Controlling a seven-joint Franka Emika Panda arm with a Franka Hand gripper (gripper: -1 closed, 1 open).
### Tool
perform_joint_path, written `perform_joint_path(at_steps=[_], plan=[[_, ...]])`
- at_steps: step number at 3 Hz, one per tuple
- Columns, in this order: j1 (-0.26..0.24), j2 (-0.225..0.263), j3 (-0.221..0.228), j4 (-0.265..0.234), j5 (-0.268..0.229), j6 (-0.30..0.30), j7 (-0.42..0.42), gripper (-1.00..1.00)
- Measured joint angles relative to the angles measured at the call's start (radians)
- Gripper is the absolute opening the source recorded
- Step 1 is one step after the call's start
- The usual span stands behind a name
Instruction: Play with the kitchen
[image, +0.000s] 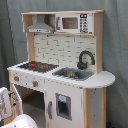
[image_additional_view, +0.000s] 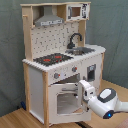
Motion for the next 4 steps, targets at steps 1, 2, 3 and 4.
perform_joint_path(at_steps=[1, 2, 3, 4], plan=[[0.031, 0.0, -0.006, 0.057, 0.0, -0.064, -0.074, 1.0], [0.037, 0.002, -0.014, 0.103, 0.0, -0.113, -0.161, 1.0], [0.037, 0.014, -0.025, 0.135, 0.0, -0.154, -0.279, 1.0], [0.037, 0.03, -0.047, 0.146, 0.0, -0.17, -0.404, 1.0]])
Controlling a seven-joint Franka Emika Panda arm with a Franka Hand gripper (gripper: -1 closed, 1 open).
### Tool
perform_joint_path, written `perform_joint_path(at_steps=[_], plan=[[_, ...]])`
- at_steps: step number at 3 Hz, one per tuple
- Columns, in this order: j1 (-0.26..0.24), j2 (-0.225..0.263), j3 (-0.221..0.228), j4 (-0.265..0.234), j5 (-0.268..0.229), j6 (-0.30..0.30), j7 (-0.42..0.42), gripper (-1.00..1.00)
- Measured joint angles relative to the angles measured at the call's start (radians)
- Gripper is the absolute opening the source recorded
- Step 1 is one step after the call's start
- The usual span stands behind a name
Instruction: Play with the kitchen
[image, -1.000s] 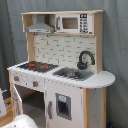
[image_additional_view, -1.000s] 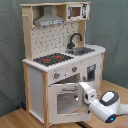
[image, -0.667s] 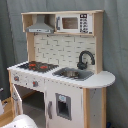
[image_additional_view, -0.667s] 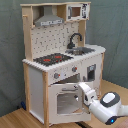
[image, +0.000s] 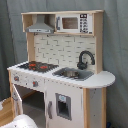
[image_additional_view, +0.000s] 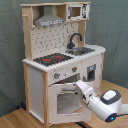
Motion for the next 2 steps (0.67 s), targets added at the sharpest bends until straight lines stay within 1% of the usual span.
perform_joint_path(at_steps=[2], plan=[[0.005, 0.017, -0.068, 0.003, 0.008, 0.001, -0.222, 1.0]])
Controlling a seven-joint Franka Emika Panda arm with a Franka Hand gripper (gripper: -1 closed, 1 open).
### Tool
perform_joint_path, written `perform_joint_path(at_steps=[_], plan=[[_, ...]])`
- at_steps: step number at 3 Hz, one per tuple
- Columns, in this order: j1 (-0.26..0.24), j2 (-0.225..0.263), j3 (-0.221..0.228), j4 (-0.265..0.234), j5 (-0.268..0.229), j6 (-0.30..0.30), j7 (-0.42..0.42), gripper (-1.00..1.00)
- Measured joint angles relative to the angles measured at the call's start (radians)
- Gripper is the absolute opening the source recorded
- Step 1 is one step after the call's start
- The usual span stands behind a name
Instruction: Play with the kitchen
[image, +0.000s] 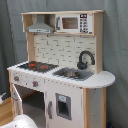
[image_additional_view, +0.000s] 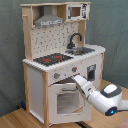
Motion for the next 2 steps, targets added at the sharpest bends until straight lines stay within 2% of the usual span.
perform_joint_path(at_steps=[2], plan=[[0.024, 0.032, -0.088, -0.003, 0.026, -0.003, -0.249, 1.0]])
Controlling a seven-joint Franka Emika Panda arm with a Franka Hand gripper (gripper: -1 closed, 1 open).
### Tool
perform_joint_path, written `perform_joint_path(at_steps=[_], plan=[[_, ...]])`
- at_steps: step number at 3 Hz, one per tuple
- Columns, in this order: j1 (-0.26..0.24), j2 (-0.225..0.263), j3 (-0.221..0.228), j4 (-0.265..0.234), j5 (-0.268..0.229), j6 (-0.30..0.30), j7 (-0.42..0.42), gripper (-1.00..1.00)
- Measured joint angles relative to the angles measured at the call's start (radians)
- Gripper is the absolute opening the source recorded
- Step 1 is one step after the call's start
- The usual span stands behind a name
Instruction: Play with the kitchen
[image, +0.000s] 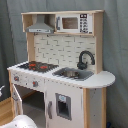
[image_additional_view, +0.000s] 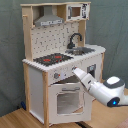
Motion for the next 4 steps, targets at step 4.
perform_joint_path(at_steps=[4], plan=[[0.042, 0.121, -0.142, -0.011, 0.14, -0.087, -0.418, 1.0]])
